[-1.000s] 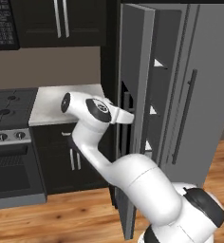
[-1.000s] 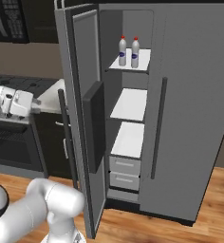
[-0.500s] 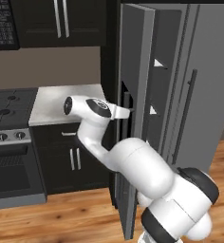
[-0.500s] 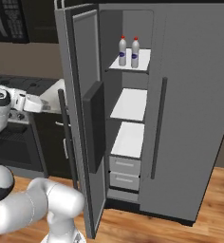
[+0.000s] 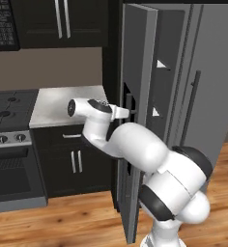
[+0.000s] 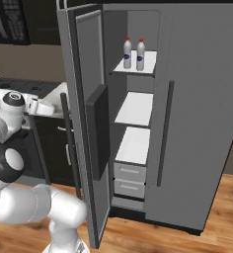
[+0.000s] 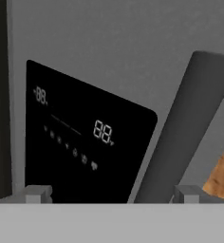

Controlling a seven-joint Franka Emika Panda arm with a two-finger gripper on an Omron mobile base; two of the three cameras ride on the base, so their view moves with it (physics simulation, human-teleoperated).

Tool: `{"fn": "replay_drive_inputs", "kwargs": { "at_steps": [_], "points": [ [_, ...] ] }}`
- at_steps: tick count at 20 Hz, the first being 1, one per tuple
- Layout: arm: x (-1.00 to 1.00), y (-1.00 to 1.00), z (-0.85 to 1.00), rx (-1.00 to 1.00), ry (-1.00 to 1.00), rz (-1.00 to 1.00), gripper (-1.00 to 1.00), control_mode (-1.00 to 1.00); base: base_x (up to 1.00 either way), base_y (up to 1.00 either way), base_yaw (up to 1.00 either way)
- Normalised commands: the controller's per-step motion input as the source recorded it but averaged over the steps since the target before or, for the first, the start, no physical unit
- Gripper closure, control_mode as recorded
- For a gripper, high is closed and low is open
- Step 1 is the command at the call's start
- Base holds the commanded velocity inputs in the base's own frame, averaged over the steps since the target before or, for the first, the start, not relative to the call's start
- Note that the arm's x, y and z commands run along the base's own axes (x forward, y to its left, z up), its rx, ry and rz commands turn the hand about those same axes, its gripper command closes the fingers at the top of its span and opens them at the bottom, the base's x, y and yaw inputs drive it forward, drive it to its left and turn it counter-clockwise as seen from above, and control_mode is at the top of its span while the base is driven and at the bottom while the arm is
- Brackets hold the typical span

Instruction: Take the bottled waters from the counter and place them in the freezer to freeze. Close the freezer door after placing the bottles.

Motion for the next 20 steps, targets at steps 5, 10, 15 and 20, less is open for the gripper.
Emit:
{"fn": "replay_drive_inputs", "kwargs": {
  "at_steps": [5,10,15,20],
  "points": [
    [0.09,-0.32,-0.15,-0.03,0.00,0.01,-1.00,-1.00,0.00,0.00,0.00],
    [0.00,-0.62,-0.12,0.00,0.00,0.08,-1.00,-1.00,0.00,0.00,0.00],
    [0.05,-0.79,-0.11,0.00,0.00,0.07,-1.00,-1.00,0.00,0.00,0.00],
    [0.24,-0.86,-0.13,0.00,0.00,0.04,-1.00,-1.00,0.00,0.00,0.00]
  ]
}}
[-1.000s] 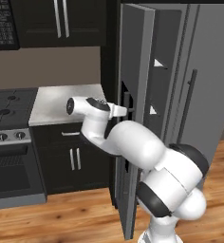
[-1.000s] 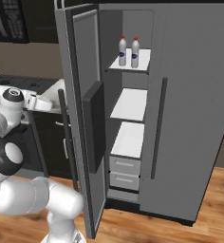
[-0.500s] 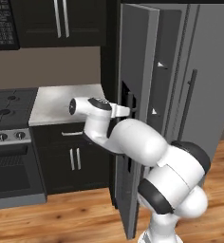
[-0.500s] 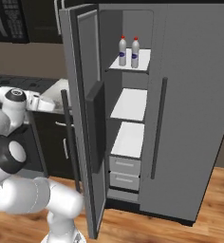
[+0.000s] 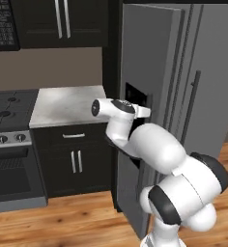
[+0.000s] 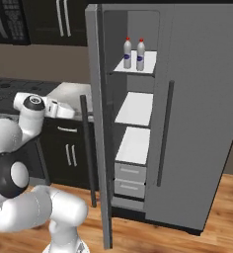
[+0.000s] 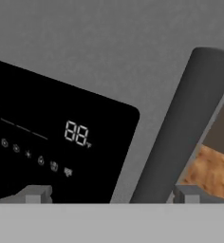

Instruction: Take the bottled waters from the counter and place them in the freezer to freeze. Close the freezer door after placing the bottles.

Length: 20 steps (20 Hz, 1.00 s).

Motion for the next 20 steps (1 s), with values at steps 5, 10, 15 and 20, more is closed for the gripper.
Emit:
{"fn": "replay_drive_inputs", "kwargs": {
  "at_steps": [5,10,15,20],
  "points": [
    [0.41,-0.95,-0.12,0.00,0.00,0.01,-1.00,-1.00,0.00,0.00,0.00],
    [0.42,-0.88,-0.13,0.00,0.00,0.02,-1.00,-1.00,0.00,0.00,0.00],
    [0.45,-0.84,-0.19,0.00,0.00,0.03,-1.00,-1.00,0.00,0.00,0.00],
    [0.62,-0.92,-0.19,0.00,0.00,0.03,-1.00,-1.00,0.00,0.00,0.00]
  ]
}}
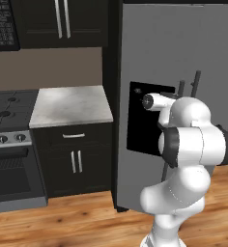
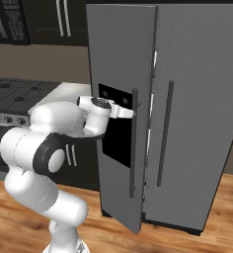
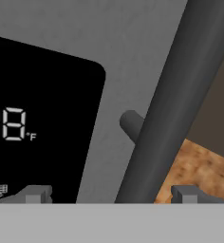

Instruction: Take the bottled waters from the counter and place them in the freezer to freeze. Close the freezer door after placing the bottles.

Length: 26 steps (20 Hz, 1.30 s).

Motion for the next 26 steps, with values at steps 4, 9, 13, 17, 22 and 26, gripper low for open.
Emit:
{"fn": "replay_drive_inputs", "kwargs": {
  "at_steps": [4,9,13,17,22,26],
  "points": [
    [0.79,-0.92,-0.14,0.04,0.00,0.01,-1.00,-1.00,0.00,0.00,0.00],
    [1.00,-0.88,-0.16,0.12,0.01,0.00,-1.00,-1.00,0.00,0.00,0.00],
    [1.00,-0.70,-0.21,0.10,0.00,0.00,-1.00,-1.00,0.00,0.00,0.00],
    [1.00,-0.68,-0.20,0.11,0.00,0.00,-1.00,-1.00,0.00,0.00,0.00],
    [0.84,-0.52,-0.12,0.09,0.00,0.00,-1.00,-1.00,0.00,0.00,0.00],
    [0.00,-0.04,0.00,0.00,0.00,0.00,-1.00,-1.00,0.00,0.00,0.00]
  ]
}}
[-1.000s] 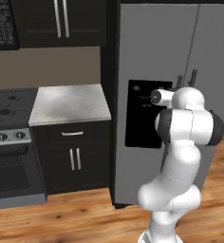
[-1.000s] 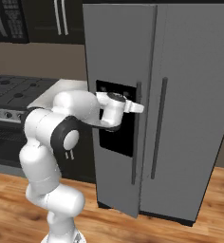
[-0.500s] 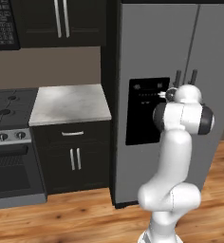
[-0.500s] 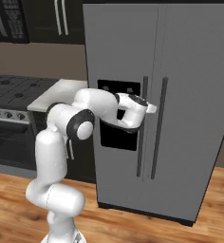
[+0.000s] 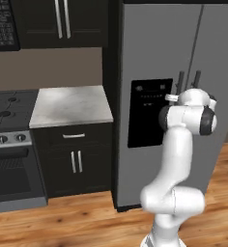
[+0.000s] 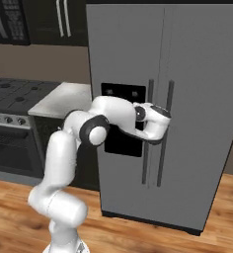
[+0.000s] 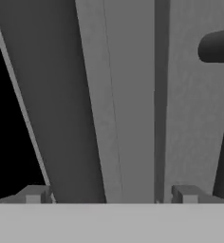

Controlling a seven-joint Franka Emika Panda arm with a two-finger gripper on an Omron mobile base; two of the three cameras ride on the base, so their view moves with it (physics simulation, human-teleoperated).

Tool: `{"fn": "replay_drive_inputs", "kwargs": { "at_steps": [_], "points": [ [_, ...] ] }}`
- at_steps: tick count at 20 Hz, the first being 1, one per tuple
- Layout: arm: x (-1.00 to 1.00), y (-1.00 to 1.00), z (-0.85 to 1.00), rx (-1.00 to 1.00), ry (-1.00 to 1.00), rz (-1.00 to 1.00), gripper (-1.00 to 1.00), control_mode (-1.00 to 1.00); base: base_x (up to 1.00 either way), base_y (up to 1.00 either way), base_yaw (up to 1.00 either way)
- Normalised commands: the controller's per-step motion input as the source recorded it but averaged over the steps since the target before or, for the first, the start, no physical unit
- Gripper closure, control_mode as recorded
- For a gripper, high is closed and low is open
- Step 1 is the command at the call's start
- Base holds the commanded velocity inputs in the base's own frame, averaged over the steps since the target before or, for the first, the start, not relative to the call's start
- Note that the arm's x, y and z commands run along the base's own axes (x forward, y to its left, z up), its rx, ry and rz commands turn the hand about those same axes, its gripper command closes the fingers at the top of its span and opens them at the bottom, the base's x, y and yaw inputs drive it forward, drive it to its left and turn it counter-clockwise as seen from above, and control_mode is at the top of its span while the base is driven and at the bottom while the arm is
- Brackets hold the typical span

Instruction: Take the bottled waters from the counter and place them in the freezer to freeze. Close the freezer door after placing the bottles.

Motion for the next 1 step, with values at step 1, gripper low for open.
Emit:
{"fn": "replay_drive_inputs", "kwargs": {
  "at_steps": [1],
  "points": [
    [-0.10,0.00,0.00,0.00,0.00,0.00,-1.00,-1.00,0.00,0.00,0.00]
  ]
}}
